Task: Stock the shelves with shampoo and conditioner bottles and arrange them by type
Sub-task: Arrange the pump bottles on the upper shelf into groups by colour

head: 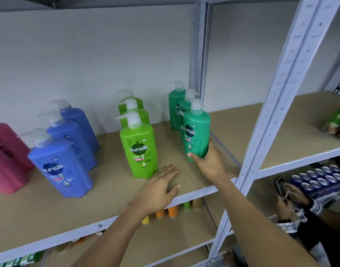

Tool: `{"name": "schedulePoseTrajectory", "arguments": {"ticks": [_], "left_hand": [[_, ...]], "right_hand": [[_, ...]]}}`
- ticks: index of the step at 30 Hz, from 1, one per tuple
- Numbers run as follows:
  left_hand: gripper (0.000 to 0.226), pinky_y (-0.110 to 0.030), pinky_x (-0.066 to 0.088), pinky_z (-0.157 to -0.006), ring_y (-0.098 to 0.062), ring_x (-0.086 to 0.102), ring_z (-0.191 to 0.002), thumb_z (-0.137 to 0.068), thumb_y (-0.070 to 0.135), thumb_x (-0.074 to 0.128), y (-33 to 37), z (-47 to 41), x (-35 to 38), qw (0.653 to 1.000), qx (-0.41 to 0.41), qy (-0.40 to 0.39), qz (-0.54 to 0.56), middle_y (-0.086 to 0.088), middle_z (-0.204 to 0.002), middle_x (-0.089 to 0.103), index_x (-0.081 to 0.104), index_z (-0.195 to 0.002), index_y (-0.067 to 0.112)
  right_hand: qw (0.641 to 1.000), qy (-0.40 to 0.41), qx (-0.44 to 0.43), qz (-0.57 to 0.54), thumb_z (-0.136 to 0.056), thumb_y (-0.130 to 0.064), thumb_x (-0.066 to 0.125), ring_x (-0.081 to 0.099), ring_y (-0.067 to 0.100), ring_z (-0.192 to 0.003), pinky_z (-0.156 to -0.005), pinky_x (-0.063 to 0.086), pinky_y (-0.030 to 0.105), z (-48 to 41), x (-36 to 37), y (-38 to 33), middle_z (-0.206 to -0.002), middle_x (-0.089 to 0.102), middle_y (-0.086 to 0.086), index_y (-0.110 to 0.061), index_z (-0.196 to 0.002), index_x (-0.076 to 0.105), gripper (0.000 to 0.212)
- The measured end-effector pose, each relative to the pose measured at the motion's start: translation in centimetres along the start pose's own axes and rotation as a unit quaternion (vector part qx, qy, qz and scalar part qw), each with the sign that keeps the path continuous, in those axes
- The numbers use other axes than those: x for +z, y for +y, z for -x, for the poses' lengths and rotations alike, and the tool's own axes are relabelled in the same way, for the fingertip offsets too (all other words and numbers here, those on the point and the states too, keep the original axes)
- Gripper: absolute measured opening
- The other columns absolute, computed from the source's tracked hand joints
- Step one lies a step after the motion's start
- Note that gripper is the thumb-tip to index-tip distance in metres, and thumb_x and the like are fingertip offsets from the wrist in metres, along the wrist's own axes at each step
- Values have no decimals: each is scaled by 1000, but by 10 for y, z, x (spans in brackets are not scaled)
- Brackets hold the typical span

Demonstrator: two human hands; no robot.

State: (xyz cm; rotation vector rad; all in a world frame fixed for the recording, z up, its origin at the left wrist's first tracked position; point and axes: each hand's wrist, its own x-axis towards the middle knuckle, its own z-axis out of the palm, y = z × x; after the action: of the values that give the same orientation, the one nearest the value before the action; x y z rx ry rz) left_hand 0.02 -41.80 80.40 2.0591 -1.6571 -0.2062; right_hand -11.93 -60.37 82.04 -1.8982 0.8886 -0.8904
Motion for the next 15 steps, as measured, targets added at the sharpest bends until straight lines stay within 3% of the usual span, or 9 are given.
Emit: {"name": "schedulePoseTrajectory", "arguments": {"ticks": [3,5,8,12,15], "left_hand": [[66,-18,0,-122,-10,10,-154,-100,52,38,1,-12,6,999,-16,-16,-30,3,-167,21,32,-157,20],[71,-27,4,-126,-13,11,-155,-96,55,29,3,-15,10,998,-26,-17,-46,2,-167,21,33,-157,18],[77,-27,4,-125,-16,15,-155,-93,61,22,3,-16,15,998,-30,-2,-52,-1,-166,25,37,-155,16],[61,-22,6,-123,-12,19,-153,-101,44,49,0,-22,16,999,-38,26,8,1,-164,29,38,-154,17],[56,-23,13,-123,-13,25,-151,-101,38,52,6,-32,19,999,-30,41,3,1,-161,35,41,-153,18]], "right_hand": [[1000,27,10,13,-78,-29,85,62,12,-99,-72,46,20,5,-3,2,-112,65,-9,-22,-131,50,64],[999,47,12,20,-79,-29,85,62,13,-101,-76,48,27,7,-9,4,-113,64,-10,-23,-134,47,67],[997,63,27,31,-81,-26,83,59,14,-103,-83,46,29,6,-24,7,-118,63,-7,-21,-141,40,74],[995,58,52,62,-82,-32,83,61,23,-110,-90,50,34,5,-39,8,-127,63,-2,-24,-146,33,81],[994,61,58,70,-82,-32,82,62,26,-111,-90,50,35,8,-38,9,-124,65,-2,-26,-145,34,79]]}}
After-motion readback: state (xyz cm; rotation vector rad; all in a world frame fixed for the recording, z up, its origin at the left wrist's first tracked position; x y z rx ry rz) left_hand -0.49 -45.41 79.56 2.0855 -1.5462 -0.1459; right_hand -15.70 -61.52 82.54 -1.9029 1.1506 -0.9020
